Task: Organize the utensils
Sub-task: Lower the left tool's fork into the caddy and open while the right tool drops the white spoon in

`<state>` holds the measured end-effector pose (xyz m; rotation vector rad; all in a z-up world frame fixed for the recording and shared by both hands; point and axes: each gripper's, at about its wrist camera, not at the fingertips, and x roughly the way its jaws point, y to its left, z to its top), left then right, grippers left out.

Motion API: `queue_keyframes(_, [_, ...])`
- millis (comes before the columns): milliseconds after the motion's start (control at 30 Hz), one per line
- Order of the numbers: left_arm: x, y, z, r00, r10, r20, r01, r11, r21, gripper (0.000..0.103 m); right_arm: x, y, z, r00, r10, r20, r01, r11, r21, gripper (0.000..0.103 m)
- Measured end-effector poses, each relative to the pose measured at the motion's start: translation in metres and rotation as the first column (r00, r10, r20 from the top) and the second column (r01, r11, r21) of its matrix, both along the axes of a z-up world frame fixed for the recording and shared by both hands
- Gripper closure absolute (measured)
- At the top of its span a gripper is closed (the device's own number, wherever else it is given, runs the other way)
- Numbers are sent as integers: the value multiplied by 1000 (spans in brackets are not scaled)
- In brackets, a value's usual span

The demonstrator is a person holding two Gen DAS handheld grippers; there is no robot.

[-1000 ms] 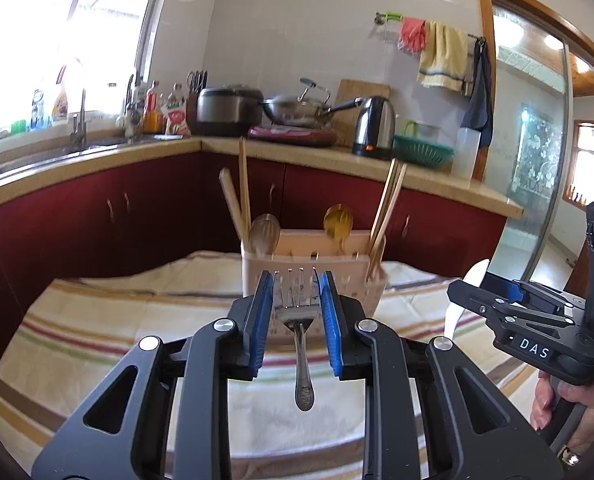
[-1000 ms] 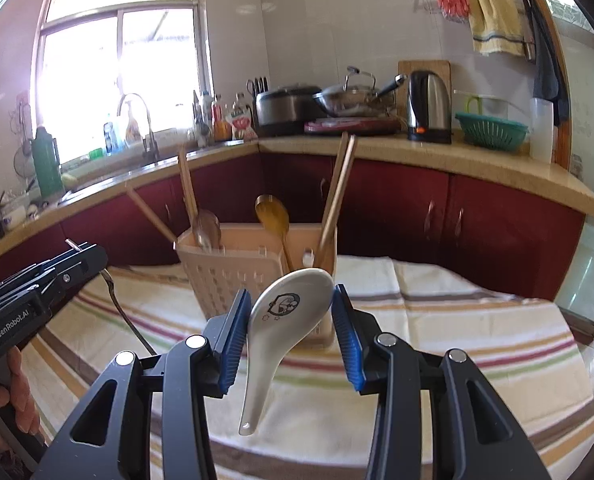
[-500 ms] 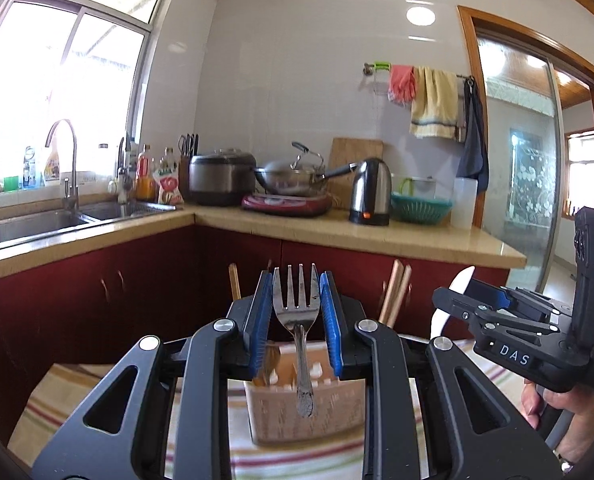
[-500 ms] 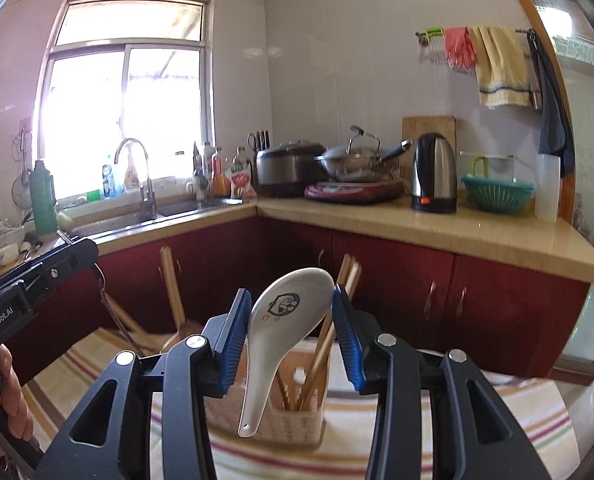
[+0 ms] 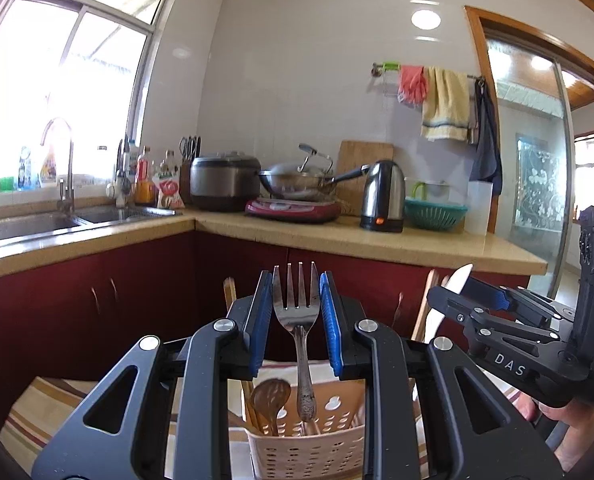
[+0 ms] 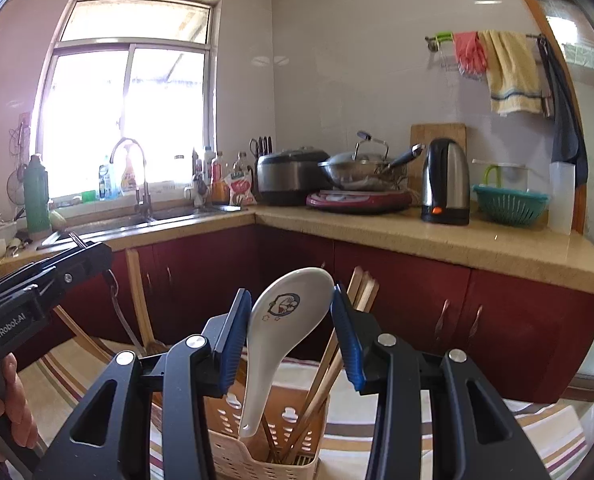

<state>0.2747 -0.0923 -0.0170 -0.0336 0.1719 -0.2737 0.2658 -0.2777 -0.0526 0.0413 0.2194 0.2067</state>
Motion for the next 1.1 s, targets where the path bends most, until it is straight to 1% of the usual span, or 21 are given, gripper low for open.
queue_keyframes(100, [7, -2, -15, 1000, 5, -21, -5, 1000, 14, 79, 5, 3, -16, 1000, 8, -30, -9, 1000, -4, 61])
queue_keyframes(133, [7, -4, -20, 1000, 12, -16, -12, 1000, 27, 79, 6, 4, -20, 999, 9, -37, -9, 1000, -7, 61])
queue_keyframes(200, [2, -9, -25, 999, 25, 25, -27, 997, 79, 79, 7, 6, -30, 998, 7, -55, -8, 1000, -14, 61])
queue_keyframes(333, [-1, -15, -28, 998, 24, 53, -30, 993, 114, 79, 9, 6, -44, 996, 3, -88, -4, 1000, -9, 61])
queue_keyframes(400, [-4, -16, -27, 998, 12, 57, -18, 994, 112, 79, 8, 6, -48, 996, 8, -93, -9, 1000, -9, 61])
queue_keyframes(500, [-5, -21, -26, 998, -1, 61, -7, 992, 124, 79, 9, 10, -50, 995, 5, -99, -8, 999, -34, 61])
queue_keyframes(567, [-5, -23, -27, 998, -3, 65, -5, 991, 135, 79, 11, 10, -52, 994, 10, -108, -14, 999, -34, 61])
queue_keyframes(800, [-5, -29, -31, 996, 26, 81, -41, 981, 189, 79, 10, 9, -54, 992, 23, -120, -27, 999, -30, 61])
queue_keyframes(1100, [1, -24, -31, 995, 53, 82, -69, 978, 195, 79, 10, 4, -53, 993, 20, -113, -22, 1000, -18, 61])
